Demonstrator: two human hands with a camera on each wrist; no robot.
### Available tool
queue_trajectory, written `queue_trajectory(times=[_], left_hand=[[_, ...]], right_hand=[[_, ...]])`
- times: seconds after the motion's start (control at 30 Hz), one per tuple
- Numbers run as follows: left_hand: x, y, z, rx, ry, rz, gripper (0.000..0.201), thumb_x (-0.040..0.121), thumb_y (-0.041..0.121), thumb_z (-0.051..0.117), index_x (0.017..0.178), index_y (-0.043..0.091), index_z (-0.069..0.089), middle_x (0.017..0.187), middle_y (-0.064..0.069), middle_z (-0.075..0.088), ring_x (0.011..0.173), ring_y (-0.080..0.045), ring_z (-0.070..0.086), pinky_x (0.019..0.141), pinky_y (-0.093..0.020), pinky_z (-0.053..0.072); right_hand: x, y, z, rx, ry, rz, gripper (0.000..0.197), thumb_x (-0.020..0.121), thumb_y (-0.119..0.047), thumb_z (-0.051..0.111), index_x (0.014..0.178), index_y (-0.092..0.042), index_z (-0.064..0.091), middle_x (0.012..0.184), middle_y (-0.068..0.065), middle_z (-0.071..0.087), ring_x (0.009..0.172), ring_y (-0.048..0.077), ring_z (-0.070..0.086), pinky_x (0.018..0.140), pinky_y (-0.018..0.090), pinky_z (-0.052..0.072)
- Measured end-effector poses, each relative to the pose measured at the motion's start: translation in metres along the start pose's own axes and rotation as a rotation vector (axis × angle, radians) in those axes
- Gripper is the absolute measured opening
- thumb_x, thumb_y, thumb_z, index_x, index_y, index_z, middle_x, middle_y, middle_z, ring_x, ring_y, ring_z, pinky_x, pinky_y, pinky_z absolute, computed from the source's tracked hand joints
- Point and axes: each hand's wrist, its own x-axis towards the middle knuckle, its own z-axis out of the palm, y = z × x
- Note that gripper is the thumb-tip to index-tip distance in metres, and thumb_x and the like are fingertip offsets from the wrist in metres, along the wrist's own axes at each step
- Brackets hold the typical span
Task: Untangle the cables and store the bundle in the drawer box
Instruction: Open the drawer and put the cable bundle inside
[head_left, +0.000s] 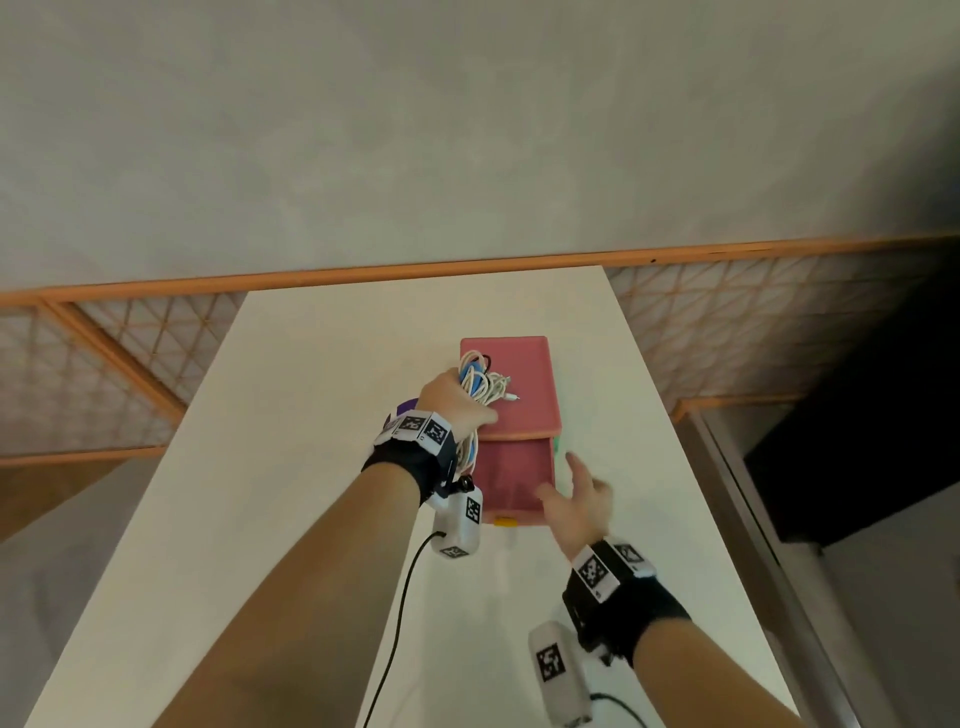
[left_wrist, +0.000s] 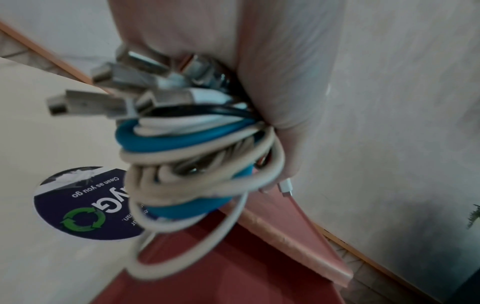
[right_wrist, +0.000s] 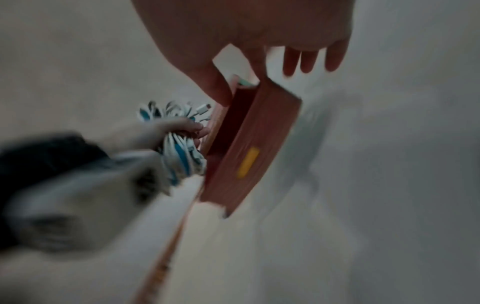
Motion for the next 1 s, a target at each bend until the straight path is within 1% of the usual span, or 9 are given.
queue_trajectory(times=[0.07, 0.17, 0.3, 0.4, 0.53, 0.63, 0.8, 0.93, 1.0], left_hand=[[-0.001, 0.0, 0.001, -0.001, 0.014, 0.001, 0.028, 0.067, 0.015, 0.073, 0.069, 0.021, 0.045, 0.065, 0.003, 0.054, 0.059, -0.015, 0.052, 0.049, -0.023, 0.036], [-0.003, 0.0, 0.002, -0.038, 0.018, -0.023, 0.029, 0.067, 0.014, 0.073, 0.069, 0.02, 0.044, 0.064, 0.003, 0.052, 0.057, -0.016, 0.05, 0.05, -0.023, 0.036], [-0.014, 0.001, 0.0, -0.251, 0.062, -0.027, 0.023, 0.065, 0.015, 0.076, 0.076, 0.013, 0.056, 0.069, -0.001, 0.06, 0.061, -0.018, 0.057, 0.055, -0.024, 0.044], [-0.047, 0.004, 0.011, -0.359, -0.003, 0.068, 0.017, 0.072, 0.017, 0.075, 0.087, 0.017, 0.068, 0.075, 0.003, 0.069, 0.066, -0.011, 0.064, 0.059, -0.023, 0.049], [-0.074, 0.002, 0.045, 0.257, -0.066, 0.172, 0.027, 0.076, 0.017, 0.061, 0.102, 0.011, 0.058, 0.09, -0.007, 0.067, 0.085, -0.029, 0.067, 0.072, -0.037, 0.054], [-0.07, 0.001, 0.054, 0.637, -0.016, 0.118, 0.029, 0.086, 0.005, 0.054, 0.115, 0.003, 0.049, 0.11, -0.013, 0.066, 0.101, -0.033, 0.065, 0.082, -0.04, 0.051], [-0.055, 0.006, 0.069, 0.843, 0.014, 0.049, 0.024, 0.096, 0.007, 0.042, 0.117, 0.001, 0.053, 0.115, -0.012, 0.065, 0.105, -0.028, 0.064, 0.082, -0.037, 0.047], [-0.047, 0.009, 0.079, 0.87, -0.027, -0.062, 0.027, 0.097, 0.015, 0.042, 0.119, 0.003, 0.053, 0.114, -0.01, 0.064, 0.103, -0.026, 0.064, 0.081, -0.036, 0.046], [-0.045, 0.009, 0.077, 0.835, -0.077, -0.117, 0.032, 0.097, 0.019, 0.045, 0.124, 0.003, 0.05, 0.117, -0.011, 0.063, 0.107, -0.026, 0.062, 0.084, -0.035, 0.047]], right_hand=[[0.008, -0.009, -0.001, -0.11, -0.086, -0.215, 0.078, 0.085, -0.01, 0.053, 0.148, -0.031, 0.013, 0.133, 0.013, 0.033, 0.102, 0.024, 0.05, 0.095, 0.032, 0.041], [0.014, -0.009, -0.002, -0.401, -0.224, -0.349, 0.093, 0.08, 0.006, 0.044, 0.147, -0.036, -0.007, 0.131, 0.01, 0.036, 0.081, 0.02, 0.053, 0.081, 0.033, 0.05], [0.007, -0.002, -0.01, -0.502, -0.269, -0.342, 0.094, 0.081, 0.002, 0.042, 0.145, -0.039, -0.014, 0.119, 0.009, 0.046, 0.077, 0.02, 0.053, 0.078, 0.033, 0.048], [0.007, -0.003, -0.015, -0.528, -0.28, -0.364, 0.091, 0.083, -0.001, 0.043, 0.146, -0.036, -0.012, 0.115, 0.011, 0.054, 0.089, 0.027, 0.058, 0.084, 0.034, 0.048], [0.006, -0.014, -0.02, -0.542, -0.319, -0.363, 0.077, 0.085, -0.009, 0.054, 0.148, -0.012, 0.009, 0.119, 0.02, 0.06, 0.108, 0.036, 0.058, 0.089, 0.033, 0.043], [0.003, -0.017, -0.022, -0.495, -0.343, -0.386, 0.085, 0.089, -0.013, 0.052, 0.149, -0.019, -0.007, 0.117, 0.021, 0.062, 0.103, 0.034, 0.061, 0.085, 0.03, 0.044], [0.007, -0.008, -0.011, -0.474, -0.357, -0.428, 0.101, 0.085, -0.019, 0.061, 0.144, -0.034, -0.02, 0.124, 0.019, 0.06, 0.101, 0.03, 0.064, 0.092, 0.036, 0.048], [0.006, 0.001, -0.01, -0.436, -0.34, -0.504, 0.081, 0.089, -0.019, 0.053, 0.143, -0.047, 0.0, 0.147, 0.009, 0.039, 0.114, 0.026, 0.058, 0.094, 0.027, 0.043], [0.008, 0.006, -0.007, -0.439, -0.31, -0.507, 0.072, 0.089, -0.018, 0.054, 0.146, -0.04, 0.016, 0.151, 0.003, 0.032, 0.123, 0.026, 0.051, 0.093, 0.022, 0.042]])
